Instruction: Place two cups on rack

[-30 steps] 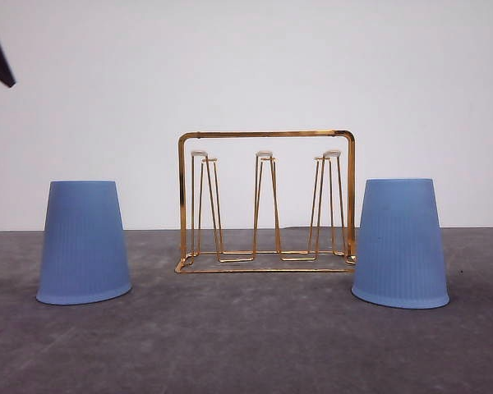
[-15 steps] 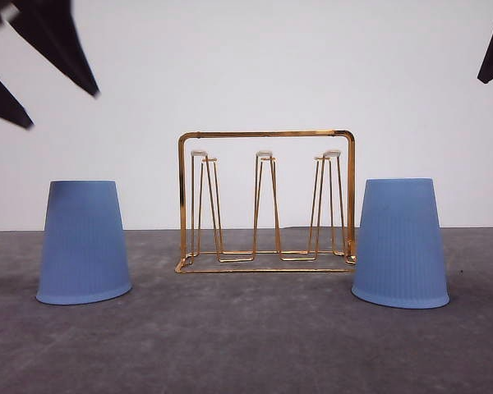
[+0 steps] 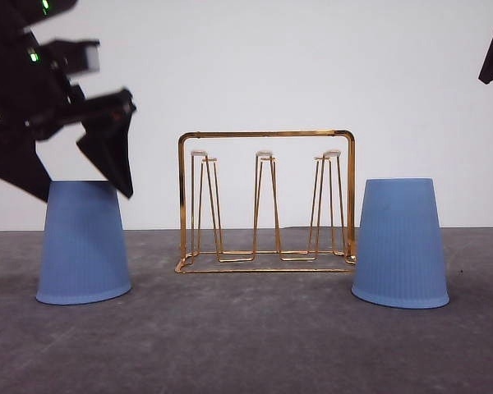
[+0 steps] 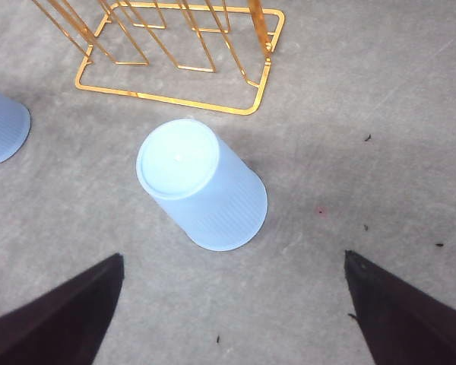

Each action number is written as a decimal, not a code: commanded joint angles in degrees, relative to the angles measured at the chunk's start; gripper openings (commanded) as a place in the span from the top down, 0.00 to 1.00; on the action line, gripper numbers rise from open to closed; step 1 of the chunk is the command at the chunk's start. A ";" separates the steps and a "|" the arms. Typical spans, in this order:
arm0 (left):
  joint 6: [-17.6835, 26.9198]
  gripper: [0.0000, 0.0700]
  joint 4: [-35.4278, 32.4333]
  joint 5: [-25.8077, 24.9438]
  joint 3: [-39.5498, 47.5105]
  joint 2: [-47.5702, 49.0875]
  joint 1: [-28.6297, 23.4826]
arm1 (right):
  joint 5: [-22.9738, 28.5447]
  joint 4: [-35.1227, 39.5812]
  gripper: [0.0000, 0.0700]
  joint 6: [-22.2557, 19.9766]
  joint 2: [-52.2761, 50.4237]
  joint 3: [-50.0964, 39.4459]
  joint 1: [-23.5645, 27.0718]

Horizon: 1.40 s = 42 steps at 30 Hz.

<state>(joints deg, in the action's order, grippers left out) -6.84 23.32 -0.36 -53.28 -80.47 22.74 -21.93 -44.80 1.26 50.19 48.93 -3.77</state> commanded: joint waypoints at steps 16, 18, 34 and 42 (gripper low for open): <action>0.60 0.57 4.95 -1.25 -11.32 -1.92 0.98 | -0.15 0.10 0.15 -1.65 0.28 0.59 -0.24; 0.63 0.57 6.88 -1.84 -15.89 -1.92 1.22 | -0.15 0.07 0.15 -1.73 0.28 0.59 -0.24; 2.97 0.56 3.83 -3.16 -28.83 -6.70 4.76 | -0.17 0.07 0.15 -1.90 0.28 0.59 -0.24; 4.38 0.55 1.50 -3.08 -28.83 -17.57 4.76 | -0.17 0.09 0.15 -2.27 0.28 0.59 -0.24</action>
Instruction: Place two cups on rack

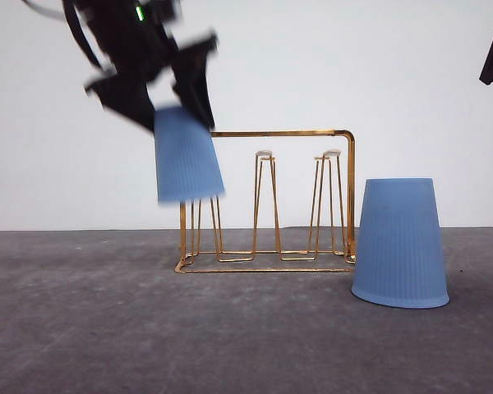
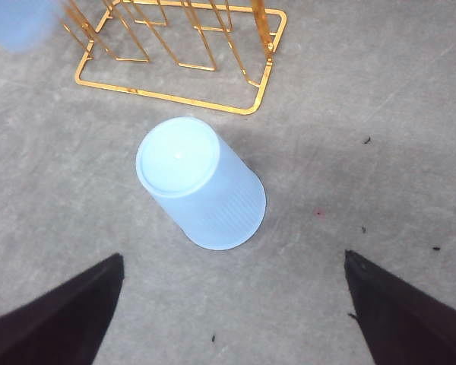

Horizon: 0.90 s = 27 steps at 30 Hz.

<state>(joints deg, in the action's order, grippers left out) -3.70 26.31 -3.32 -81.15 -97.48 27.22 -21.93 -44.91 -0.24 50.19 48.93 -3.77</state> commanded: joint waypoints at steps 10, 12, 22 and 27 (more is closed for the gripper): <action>2.12 0.11 -1.37 -0.31 -1.53 -2.28 0.28 | -0.39 -0.37 0.07 -1.87 0.28 0.59 -0.24; 1.99 0.11 -0.22 -0.31 -2.40 -2.28 0.28 | -0.89 -0.12 0.00 -1.93 0.30 0.59 -0.26; 4.79 0.11 11.72 -1.68 -8.73 4.43 -0.06 | -1.13 9.16 0.00 -0.42 5.06 0.59 -6.52; 5.88 0.13 19.39 -1.47 -8.68 10.85 -1.57 | 2.78 15.27 0.00 -0.12 10.65 0.59 -10.07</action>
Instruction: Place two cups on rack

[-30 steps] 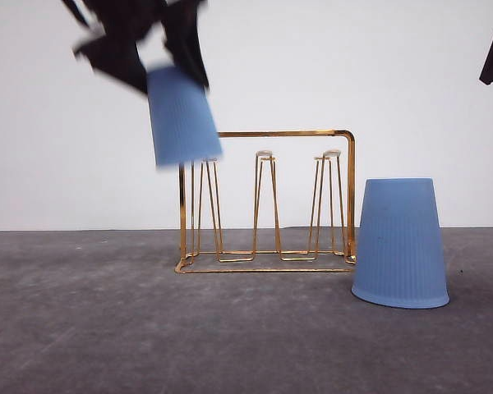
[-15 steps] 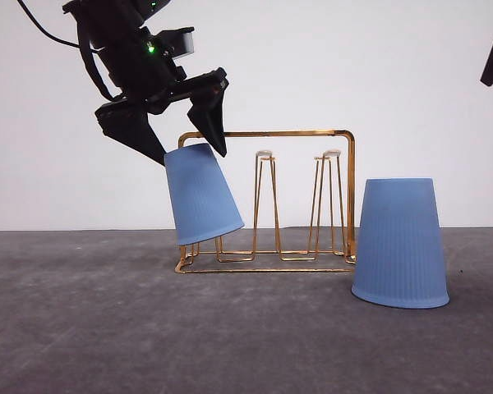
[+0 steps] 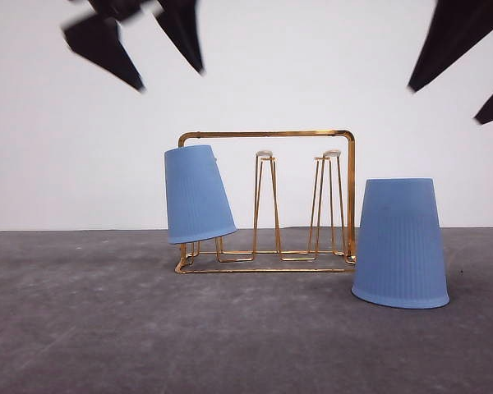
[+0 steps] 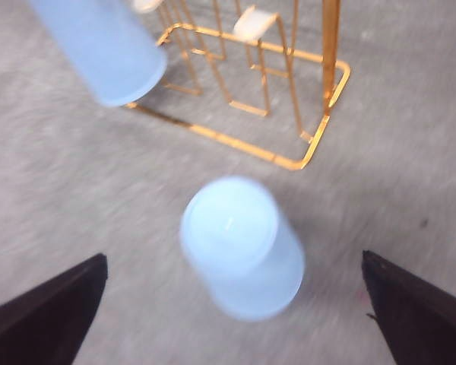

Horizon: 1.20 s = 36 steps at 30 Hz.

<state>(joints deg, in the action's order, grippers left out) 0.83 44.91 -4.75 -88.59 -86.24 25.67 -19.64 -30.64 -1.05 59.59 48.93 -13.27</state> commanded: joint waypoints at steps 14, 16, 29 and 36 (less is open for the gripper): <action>-1.22 0.17 3.51 1.19 18.48 15.41 -13.84 | 4.26 11.15 0.00 2.15 18.88 0.59 -5.13; -1.89 0.17 3.09 1.19 22.31 17.72 -14.58 | 4.52 11.55 0.00 2.14 21.03 0.59 -5.37; -3.27 0.17 3.04 0.64 26.61 21.47 -14.73 | 4.22 11.47 0.49 2.63 23.83 1.93 -5.73; -3.27 0.17 2.58 0.63 26.61 21.47 -14.73 | 3.22 3.85 0.49 0.85 18.42 12.69 -5.73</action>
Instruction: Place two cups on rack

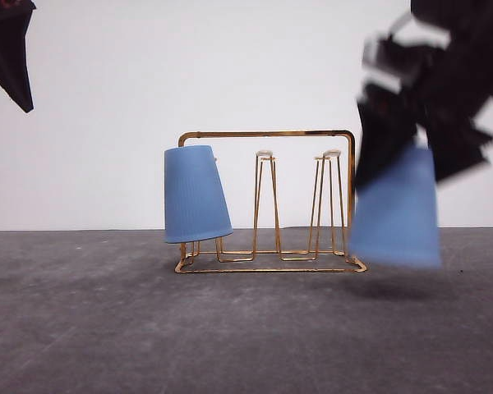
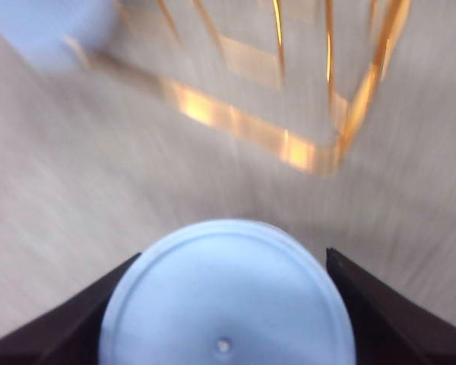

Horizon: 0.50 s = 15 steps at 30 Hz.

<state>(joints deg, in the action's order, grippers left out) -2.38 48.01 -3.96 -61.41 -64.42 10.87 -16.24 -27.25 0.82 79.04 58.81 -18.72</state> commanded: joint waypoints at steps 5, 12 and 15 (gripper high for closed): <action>-0.10 0.17 -1.42 -0.44 -0.57 -0.35 0.07 | -0.21 -2.95 0.49 -1.58 -3.22 10.87 -0.29; -0.25 0.17 -1.59 -0.60 -0.57 -0.35 0.07 | -0.17 1.40 0.49 -2.83 -1.40 13.59 -0.28; -0.25 0.17 -1.71 -0.60 -0.57 -0.35 0.07 | 0.29 4.00 0.49 -2.96 1.45 13.59 -0.28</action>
<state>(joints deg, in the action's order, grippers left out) -2.44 46.87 -4.43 -61.41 -64.42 10.87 -16.26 -24.44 -1.38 78.84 71.59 -18.72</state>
